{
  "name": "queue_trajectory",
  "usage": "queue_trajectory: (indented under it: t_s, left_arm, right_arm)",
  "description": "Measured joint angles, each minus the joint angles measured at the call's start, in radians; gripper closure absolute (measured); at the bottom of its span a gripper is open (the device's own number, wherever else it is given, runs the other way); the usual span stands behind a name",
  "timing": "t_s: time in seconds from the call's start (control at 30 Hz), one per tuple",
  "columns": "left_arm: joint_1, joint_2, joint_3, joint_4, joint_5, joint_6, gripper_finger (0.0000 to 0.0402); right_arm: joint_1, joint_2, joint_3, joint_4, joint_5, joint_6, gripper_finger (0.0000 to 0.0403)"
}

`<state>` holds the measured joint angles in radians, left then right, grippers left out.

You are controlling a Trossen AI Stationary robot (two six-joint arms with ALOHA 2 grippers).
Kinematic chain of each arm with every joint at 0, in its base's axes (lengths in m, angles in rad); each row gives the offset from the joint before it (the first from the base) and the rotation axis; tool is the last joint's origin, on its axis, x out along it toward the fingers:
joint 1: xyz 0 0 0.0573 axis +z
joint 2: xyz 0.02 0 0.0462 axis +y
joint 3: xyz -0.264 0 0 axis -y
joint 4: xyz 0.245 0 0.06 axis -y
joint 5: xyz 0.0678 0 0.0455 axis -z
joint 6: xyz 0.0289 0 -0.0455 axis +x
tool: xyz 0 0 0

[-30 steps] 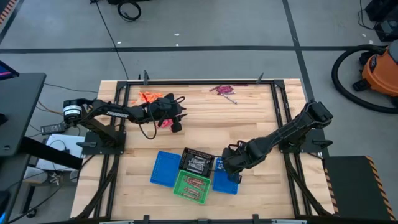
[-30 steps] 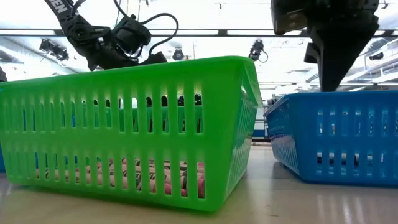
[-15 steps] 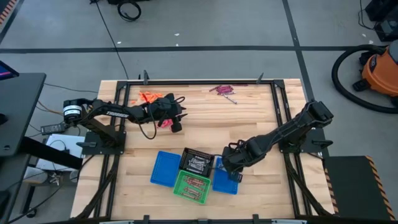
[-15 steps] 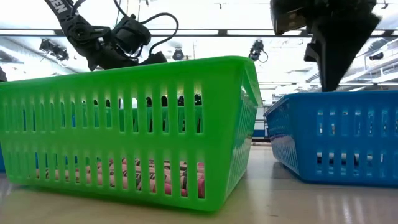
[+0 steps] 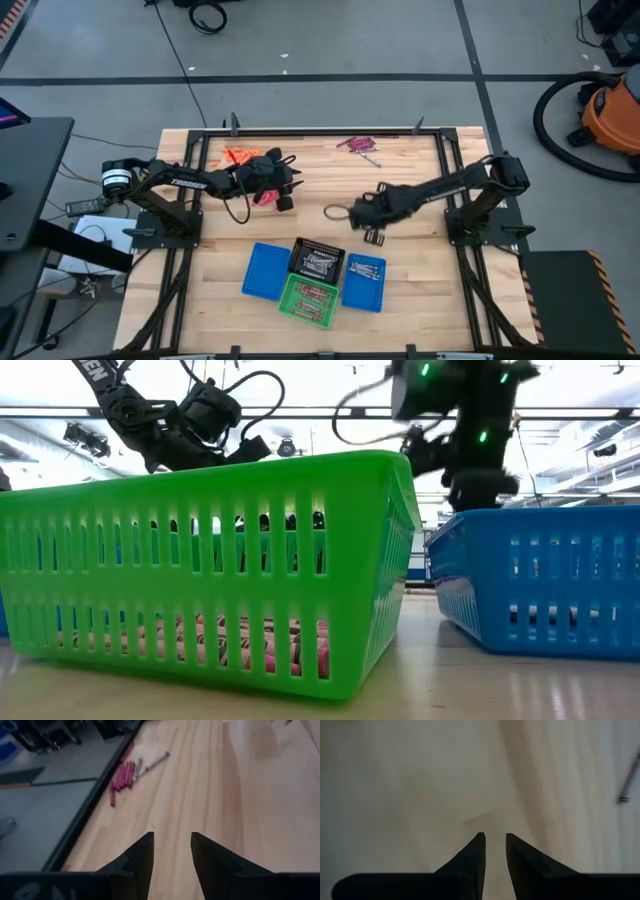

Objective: Sort crayons
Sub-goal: Put the white crayon into the right blue bin

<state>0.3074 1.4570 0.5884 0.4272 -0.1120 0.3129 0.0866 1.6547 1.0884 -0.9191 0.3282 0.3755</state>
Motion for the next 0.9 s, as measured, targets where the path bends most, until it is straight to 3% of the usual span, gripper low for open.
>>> queue_trajectory:
  t_s: [0.2,0.3,0.43,0.6,0.77,0.9]
  left_arm:
    - [0.006,0.0,0.0,0.12,0.003,0.052,0.026]
    - [0.007,-0.003,0.0,0.216,0.052,0.042,0.026]
    - [0.035,-0.05,0.04,0.207,0.105,0.03,0.026]
    - [0.088,-0.136,0.177,0.063,0.179,-0.035,0.026]
    - [0.143,-0.145,0.355,-0.276,0.195,-0.097,0.026]
    - [0.135,-0.141,0.366,-0.349,0.195,-0.145,0.026]
  right_arm:
    - [-0.192,0.0,-0.075,0.154,0.053,-0.2,0.0321]
    - [-0.302,0.0,-0.111,0.273,0.029,-0.31,0.0321]
    - [-0.446,0.0,-0.137,0.354,-0.031,-0.444,0.0321]
    - [-0.614,-0.008,-0.138,0.413,-0.135,-0.512,0.0321]
    - [-0.724,-0.009,-0.137,0.45,-0.24,-0.516,0.0321]
    - [-0.749,-0.006,-0.137,0.447,-0.296,-0.538,0.0321]
